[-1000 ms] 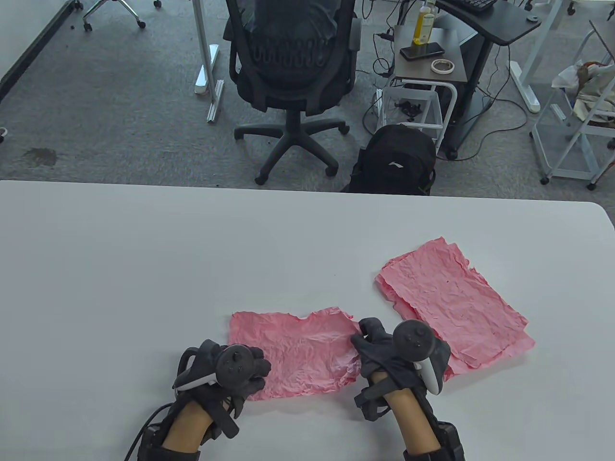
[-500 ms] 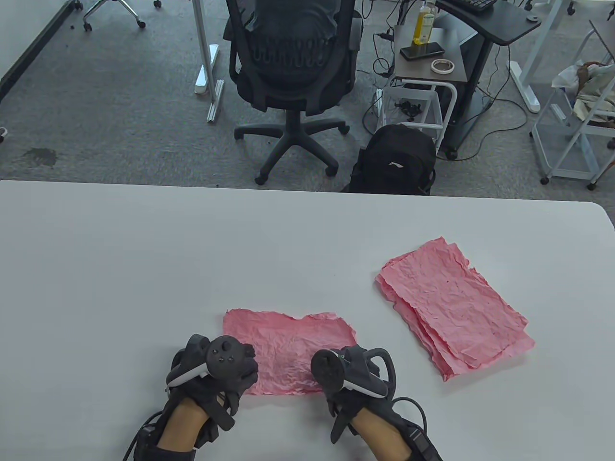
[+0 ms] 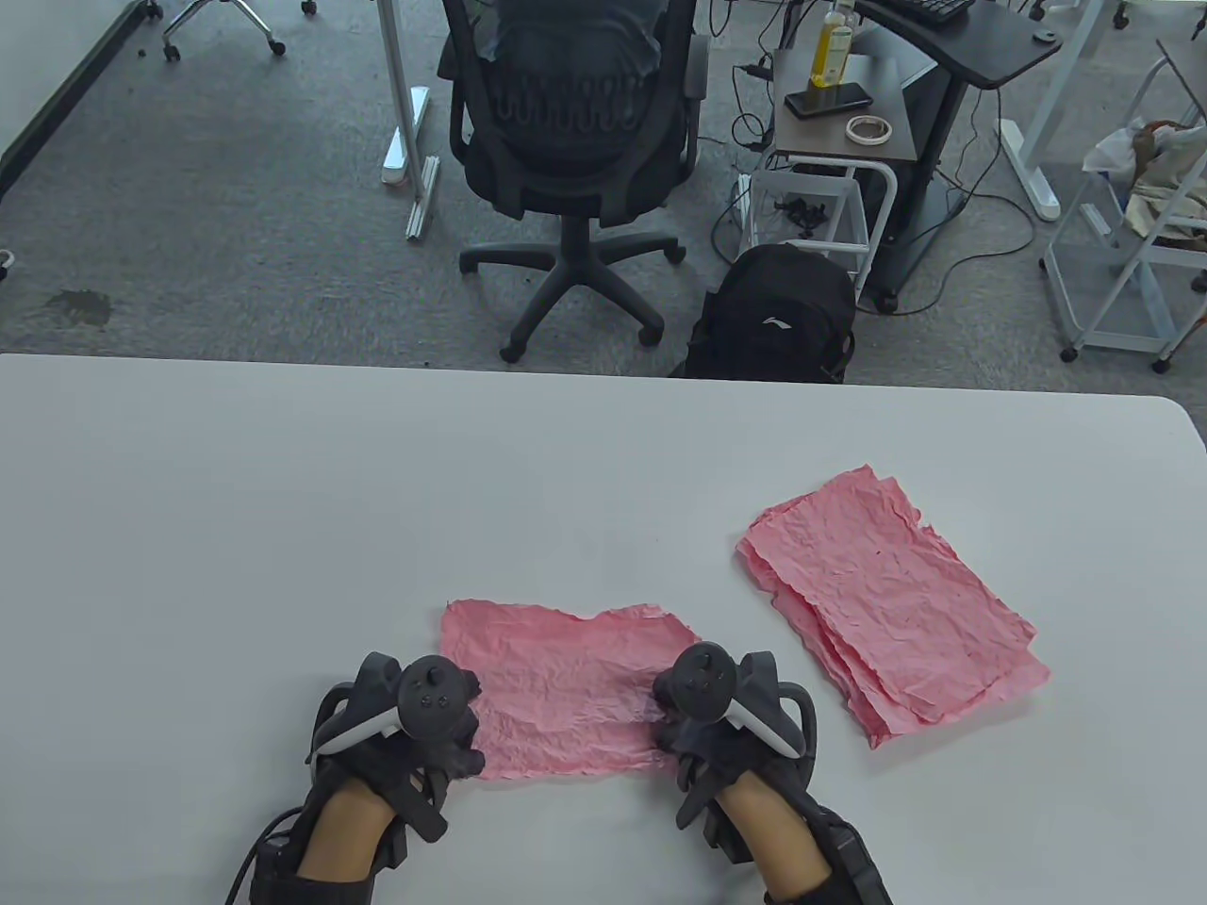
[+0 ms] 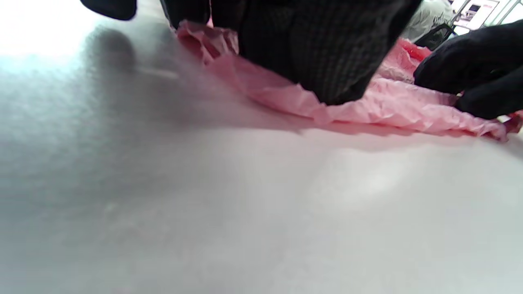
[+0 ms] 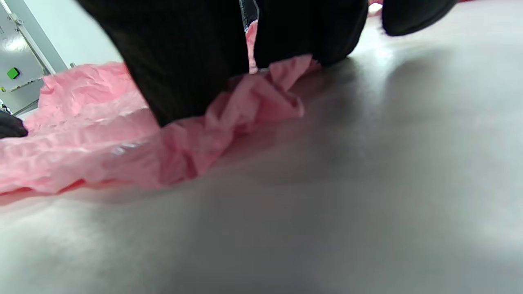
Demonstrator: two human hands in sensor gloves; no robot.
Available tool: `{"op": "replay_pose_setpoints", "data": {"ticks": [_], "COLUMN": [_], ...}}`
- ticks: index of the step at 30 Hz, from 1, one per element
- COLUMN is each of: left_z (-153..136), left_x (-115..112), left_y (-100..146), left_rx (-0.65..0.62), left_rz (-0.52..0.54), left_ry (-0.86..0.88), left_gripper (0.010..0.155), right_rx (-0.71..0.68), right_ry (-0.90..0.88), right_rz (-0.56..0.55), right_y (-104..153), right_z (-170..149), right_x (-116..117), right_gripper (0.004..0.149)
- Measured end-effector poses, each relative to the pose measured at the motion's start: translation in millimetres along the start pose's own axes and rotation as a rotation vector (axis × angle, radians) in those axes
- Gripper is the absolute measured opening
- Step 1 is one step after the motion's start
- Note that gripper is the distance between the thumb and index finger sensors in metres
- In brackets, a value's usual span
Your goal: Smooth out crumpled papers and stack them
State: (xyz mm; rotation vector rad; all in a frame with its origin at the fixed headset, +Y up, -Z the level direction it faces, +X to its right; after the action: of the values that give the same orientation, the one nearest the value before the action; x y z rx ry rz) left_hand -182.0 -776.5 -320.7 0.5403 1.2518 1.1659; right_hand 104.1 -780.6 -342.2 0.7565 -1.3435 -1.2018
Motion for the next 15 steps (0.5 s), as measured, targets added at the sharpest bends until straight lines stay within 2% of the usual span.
{"op": "replay_pose_setpoints", "data": {"ticks": [5,7,9,12,15], "left_z": [2.9,0.8,-0.7,0.1,7.2], "left_x": [-0.6,1.5,1.9,5.7,16.5], "left_y": [0.6,1.3,2.2,4.3,9.7], "left_rx": [-0.015,-0.027,-0.034,-0.033,-0.063], "left_rz": [0.011,0.008,0.023,0.084,0.225], "left_ry": [-0.029,0.041,0.118,0.077,-0.001], "left_gripper": [0.047,0.043,0.047,0.048,0.046], "right_rx": [-0.005,0.001,0.0,-0.011,-0.012], "right_ry": [-0.035,-0.02,-0.021,0.015,0.048], "right_rz": [0.055,0.032,0.036,0.026,0.02], "right_y": [1.5,-0.4,-0.4,0.6,0.6], "right_z": [-6.3,-10.2,-12.6,-9.4,-6.8], "right_x": [3.0,1.7,1.9,0.8,0.3], "right_gripper": [0.065,0.067,0.07,0.075,0.075]}}
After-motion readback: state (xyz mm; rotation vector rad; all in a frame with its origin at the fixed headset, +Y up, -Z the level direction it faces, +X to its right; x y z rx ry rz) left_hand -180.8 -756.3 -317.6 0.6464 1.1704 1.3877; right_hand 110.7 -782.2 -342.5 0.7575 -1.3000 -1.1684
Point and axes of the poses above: the tracker on the back of each hand, its own z axis roughly to the thumb side, its own y axis roughly from the fingertips to the wrist, x = y × z, the point moved 3 cm from there along -y, roughly from the wrist to the fingertips, and after that the axes turned 3 degrees about y, right-handed, at the moved point
